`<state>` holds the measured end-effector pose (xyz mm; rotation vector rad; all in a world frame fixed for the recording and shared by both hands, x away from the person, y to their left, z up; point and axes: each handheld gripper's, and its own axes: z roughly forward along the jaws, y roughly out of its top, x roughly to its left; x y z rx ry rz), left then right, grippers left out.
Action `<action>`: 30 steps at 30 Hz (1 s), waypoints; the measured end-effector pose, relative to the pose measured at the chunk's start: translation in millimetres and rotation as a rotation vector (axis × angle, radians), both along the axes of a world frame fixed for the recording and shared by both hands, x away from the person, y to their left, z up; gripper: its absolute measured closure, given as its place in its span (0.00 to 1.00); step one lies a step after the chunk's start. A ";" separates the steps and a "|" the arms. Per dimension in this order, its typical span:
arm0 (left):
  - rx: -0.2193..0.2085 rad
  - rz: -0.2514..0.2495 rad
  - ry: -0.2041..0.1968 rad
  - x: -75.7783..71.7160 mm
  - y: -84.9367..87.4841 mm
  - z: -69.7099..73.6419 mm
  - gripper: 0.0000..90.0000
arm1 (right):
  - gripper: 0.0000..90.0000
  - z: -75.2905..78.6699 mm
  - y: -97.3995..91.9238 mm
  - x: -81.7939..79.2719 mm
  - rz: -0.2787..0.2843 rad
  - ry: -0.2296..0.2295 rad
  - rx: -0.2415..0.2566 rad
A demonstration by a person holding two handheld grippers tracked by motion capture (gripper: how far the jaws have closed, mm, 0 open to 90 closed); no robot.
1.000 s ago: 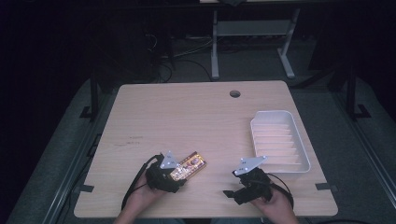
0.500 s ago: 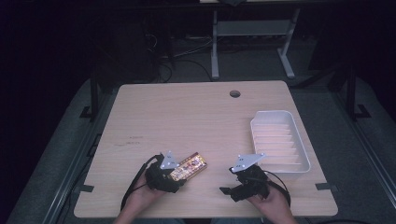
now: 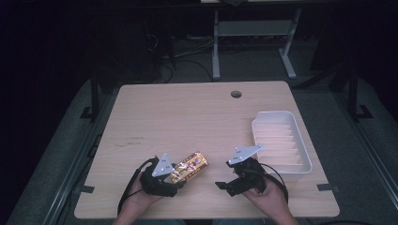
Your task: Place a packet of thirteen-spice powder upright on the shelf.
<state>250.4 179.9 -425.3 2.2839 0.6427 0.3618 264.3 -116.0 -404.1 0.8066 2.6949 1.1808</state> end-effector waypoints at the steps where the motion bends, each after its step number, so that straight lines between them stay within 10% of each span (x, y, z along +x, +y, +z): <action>1: -0.002 -0.004 -0.008 -1.6 0.4 1.1 0.36 | 0.18 1.0 -0.2 1.6 -0.003 0.008 0.008; 30: -0.015 -0.074 -0.042 -15.2 -14.0 5.7 0.37 | 0.20 -6.5 19.3 23.3 -0.012 0.127 0.073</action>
